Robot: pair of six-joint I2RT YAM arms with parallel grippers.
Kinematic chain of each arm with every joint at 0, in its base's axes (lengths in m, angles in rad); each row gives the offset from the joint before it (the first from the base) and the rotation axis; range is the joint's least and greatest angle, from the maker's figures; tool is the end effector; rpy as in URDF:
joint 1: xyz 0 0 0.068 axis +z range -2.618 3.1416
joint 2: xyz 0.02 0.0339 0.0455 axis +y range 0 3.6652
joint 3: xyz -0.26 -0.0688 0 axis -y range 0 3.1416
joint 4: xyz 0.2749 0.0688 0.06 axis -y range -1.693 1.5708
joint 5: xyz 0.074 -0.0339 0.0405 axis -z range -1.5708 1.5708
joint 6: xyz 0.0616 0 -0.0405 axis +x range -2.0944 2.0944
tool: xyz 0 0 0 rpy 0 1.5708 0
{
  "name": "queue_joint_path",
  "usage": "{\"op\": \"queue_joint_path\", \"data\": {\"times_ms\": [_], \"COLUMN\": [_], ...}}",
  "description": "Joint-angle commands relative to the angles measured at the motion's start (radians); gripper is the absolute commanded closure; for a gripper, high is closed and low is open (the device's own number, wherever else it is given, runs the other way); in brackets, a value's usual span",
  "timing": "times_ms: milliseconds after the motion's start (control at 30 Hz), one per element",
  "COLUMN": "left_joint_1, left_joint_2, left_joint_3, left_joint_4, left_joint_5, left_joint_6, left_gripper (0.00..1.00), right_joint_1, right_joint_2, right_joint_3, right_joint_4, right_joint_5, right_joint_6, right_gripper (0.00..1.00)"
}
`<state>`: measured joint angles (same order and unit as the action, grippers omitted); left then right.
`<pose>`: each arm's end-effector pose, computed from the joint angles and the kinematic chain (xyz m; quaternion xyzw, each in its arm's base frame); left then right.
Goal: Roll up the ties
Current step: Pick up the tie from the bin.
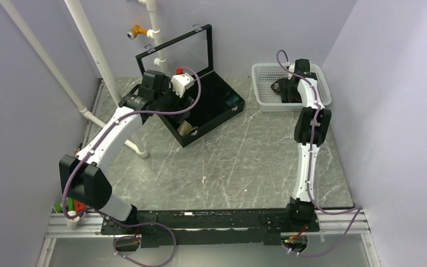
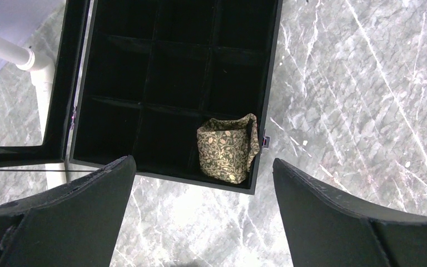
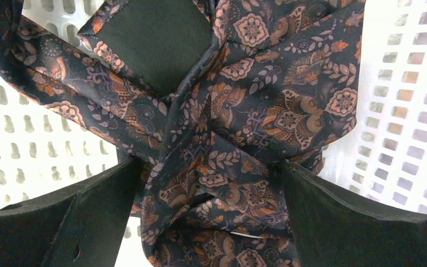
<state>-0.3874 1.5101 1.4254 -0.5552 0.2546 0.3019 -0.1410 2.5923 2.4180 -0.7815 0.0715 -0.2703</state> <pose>0.3556 -0.1619 0.3298 0.3531 0.8150 -0.1324 0.4399 0.5945 -0.0888 0.1500 -0.0507 0.9512 -0.0951 0.2891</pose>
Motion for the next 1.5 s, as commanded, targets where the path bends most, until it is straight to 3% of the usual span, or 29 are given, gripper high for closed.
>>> {"op": "queue_joint_path", "data": {"times_ms": [0, 133, 267, 500, 567, 700, 800, 1067, 1467], "left_joint_1": [0.016, 0.028, 0.034, 0.043, 0.048, 0.056, 0.063, 0.065, 0.065], "left_joint_2": [-0.012, -0.029, -0.038, -0.029, -0.023, -0.009, -0.004, 0.022, 0.024], "left_joint_3": [0.024, 0.011, 0.007, 0.007, 0.013, 0.03, 0.041, 0.094, 0.168], "left_joint_4": [-0.003, 0.004, -0.005, -0.013, -0.017, -0.021, -0.024, -0.008, 0.054], "left_joint_5": [-0.003, -0.002, 0.012, 0.03, 0.04, 0.052, 0.063, 0.107, 0.13], "left_joint_6": [0.014, 0.015, 0.011, 0.034, 0.045, 0.057, 0.062, 0.061, 0.024], "left_gripper": [0.01, 0.01, 0.01, 0.01, 0.01, 0.01, 0.01, 0.01, 0.01], "right_joint_1": [-0.005, -0.015, -0.026, -0.027, -0.029, -0.029, -0.028, -0.022, 0.084], "right_joint_2": [0.032, -0.089, -0.138, -0.037, 0.009, 0.054, -0.002, -0.356, -0.822], "right_joint_3": [0.058, -0.149, -0.236, -0.168, -0.121, -0.03, -0.01, -0.053, -0.165], "right_joint_4": [-0.144, -0.176, -0.227, -0.193, -0.203, -0.224, -0.189, -0.06, -0.175], "right_joint_5": [-0.012, -0.088, -0.12, -0.05, -0.101, -0.209, -0.245, -0.435, -0.752], "right_joint_6": [0.016, 0.046, 0.076, 0.06, 0.044, 0.02, 0.015, 0.046, 0.06], "right_gripper": [0.0, 0.0, 0.0, 0.02, 0.15, 0.6, 1.0, 1.0, 1.0]}}
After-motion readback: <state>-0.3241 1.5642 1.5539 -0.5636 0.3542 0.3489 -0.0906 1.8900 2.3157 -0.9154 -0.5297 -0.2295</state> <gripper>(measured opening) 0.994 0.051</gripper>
